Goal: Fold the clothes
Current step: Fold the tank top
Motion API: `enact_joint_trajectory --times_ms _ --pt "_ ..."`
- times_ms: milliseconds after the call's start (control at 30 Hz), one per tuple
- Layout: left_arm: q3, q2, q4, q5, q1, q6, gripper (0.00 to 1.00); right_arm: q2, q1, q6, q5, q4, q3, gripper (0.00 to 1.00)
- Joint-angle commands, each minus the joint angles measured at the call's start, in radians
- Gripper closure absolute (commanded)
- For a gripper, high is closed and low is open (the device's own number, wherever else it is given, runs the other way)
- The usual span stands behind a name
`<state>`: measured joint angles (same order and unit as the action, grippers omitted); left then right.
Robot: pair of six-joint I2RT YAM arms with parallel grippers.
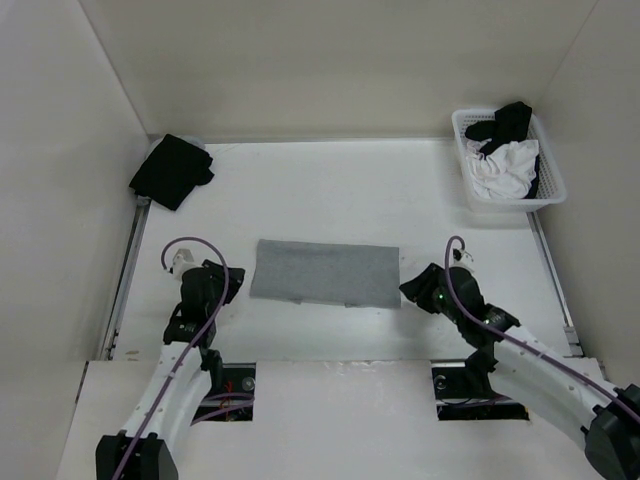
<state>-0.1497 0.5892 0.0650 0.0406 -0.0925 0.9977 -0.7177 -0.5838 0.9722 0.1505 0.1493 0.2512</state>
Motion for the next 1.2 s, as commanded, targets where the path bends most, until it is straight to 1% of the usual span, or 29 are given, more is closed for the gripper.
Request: enact_joint_trajectory --times_ms 0,67,100,167,300,500,567,633,700,733,767,833,967,1067,1100,1167 --pt "-0.069 -0.019 -0.021 -0.021 0.020 -0.014 0.73 0.032 0.005 -0.027 0.046 -0.025 0.023 0.55" --pt "-0.099 -0.008 -0.036 -0.012 0.000 -0.014 0.73 0.012 0.026 -0.068 0.041 -0.062 0.030 0.46" --pt "-0.112 0.013 -0.053 -0.007 -0.015 -0.014 0.73 -0.021 0.043 -0.084 0.022 -0.085 0.036 0.44" --pt "-0.129 0.069 -0.095 -0.002 -0.060 -0.014 0.73 -0.098 0.072 -0.099 -0.047 -0.125 0.052 0.44" --pt "-0.151 0.178 -0.204 0.024 -0.170 -0.008 0.74 -0.271 0.127 -0.090 -0.166 -0.267 0.051 0.48" --pt "-0.171 0.259 -0.327 0.079 -0.282 -0.021 0.74 -0.465 0.147 -0.030 -0.256 -0.441 0.049 0.57" --pt "-0.174 0.290 -0.369 0.084 -0.305 -0.033 0.74 -0.537 0.146 -0.009 -0.275 -0.502 0.059 0.63" --pt "-0.175 0.320 -0.402 0.087 -0.321 -0.034 0.74 -0.601 0.149 0.008 -0.288 -0.565 0.066 0.72" --pt "-0.177 0.351 -0.432 0.084 -0.336 -0.034 0.74 -0.652 0.167 0.040 -0.299 -0.625 0.066 0.86" --pt "-0.179 0.363 -0.444 0.081 -0.341 -0.034 0.74 -0.658 0.178 0.051 -0.298 -0.646 0.062 0.94" --pt "-0.179 0.371 -0.453 0.079 -0.348 -0.033 0.74 -0.643 0.187 0.052 -0.286 -0.649 0.054 0.98" --pt "-0.182 0.383 -0.467 0.077 -0.371 -0.030 0.74 -0.559 0.197 0.046 -0.229 -0.604 0.036 1.00" --pt "-0.201 0.425 -0.490 0.091 -0.446 -0.025 0.74 -0.305 0.201 -0.032 -0.089 -0.294 0.060 1.00" --pt "-0.218 0.458 -0.524 0.094 -0.496 -0.018 0.74 -0.140 0.201 -0.136 0.019 -0.053 0.150 1.00" --pt "-0.225 0.468 -0.533 0.094 -0.511 -0.011 0.74 -0.109 0.200 -0.171 0.053 0.011 0.195 1.00" --pt "-0.234 0.478 -0.547 0.094 -0.532 -0.007 0.74 -0.097 0.177 -0.234 0.115 0.114 0.293 1.00"
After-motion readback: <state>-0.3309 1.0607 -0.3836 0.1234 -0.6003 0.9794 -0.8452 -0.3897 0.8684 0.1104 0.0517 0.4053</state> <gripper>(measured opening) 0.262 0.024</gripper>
